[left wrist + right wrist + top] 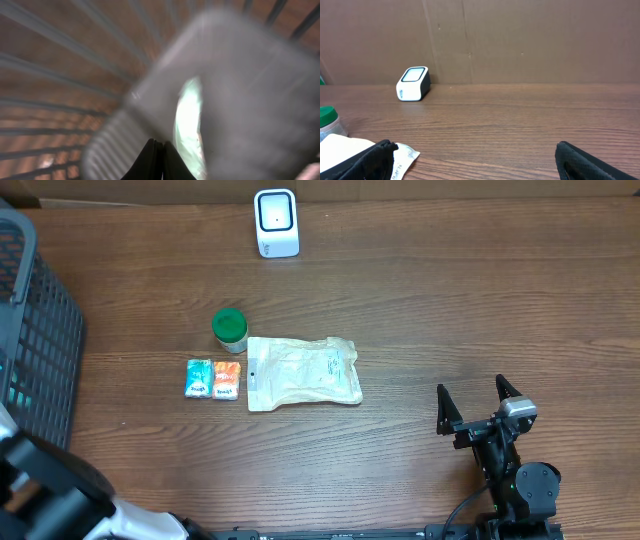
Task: Scan the item barcode
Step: 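Reach the left gripper back into the basket toward the green tissue pack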
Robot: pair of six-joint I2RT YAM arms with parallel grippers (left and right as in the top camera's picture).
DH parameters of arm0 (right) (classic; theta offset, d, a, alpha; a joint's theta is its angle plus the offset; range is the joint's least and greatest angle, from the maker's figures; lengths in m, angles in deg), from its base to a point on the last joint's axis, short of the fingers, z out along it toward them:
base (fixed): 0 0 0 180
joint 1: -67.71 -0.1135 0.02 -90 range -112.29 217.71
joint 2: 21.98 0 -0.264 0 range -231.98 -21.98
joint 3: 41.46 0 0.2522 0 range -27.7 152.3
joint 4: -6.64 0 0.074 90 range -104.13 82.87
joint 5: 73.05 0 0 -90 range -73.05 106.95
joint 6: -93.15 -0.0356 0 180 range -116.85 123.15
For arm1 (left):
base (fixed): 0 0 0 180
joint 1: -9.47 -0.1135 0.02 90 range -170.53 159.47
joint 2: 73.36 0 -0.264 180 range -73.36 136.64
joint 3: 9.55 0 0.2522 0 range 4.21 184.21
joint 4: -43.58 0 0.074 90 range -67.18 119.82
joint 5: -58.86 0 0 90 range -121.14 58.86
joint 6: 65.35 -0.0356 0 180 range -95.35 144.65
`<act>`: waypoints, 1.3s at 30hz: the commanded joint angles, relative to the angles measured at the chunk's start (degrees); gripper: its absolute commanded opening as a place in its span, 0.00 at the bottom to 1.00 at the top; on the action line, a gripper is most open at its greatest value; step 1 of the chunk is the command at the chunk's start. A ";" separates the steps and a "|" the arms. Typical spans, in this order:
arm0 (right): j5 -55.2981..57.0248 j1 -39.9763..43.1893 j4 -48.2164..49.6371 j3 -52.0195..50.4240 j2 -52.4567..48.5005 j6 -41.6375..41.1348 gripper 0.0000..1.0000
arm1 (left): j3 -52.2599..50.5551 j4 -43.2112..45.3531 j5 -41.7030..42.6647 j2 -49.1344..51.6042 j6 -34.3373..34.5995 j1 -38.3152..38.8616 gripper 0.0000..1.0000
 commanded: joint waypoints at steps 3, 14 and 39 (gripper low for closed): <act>-0.33 0.15 0.26 -0.63 0.57 -0.22 1.00 | 0.59 0.96 2.12 -7.82 3.06 1.49 0.04; -0.33 0.15 0.26 -0.63 0.57 -0.22 1.00 | 0.50 -1.70 2.23 -4.66 8.94 1.05 0.48; -0.33 0.15 0.28 -0.63 0.57 -0.22 1.00 | 0.50 -1.60 13.66 18.38 27.69 0.98 0.58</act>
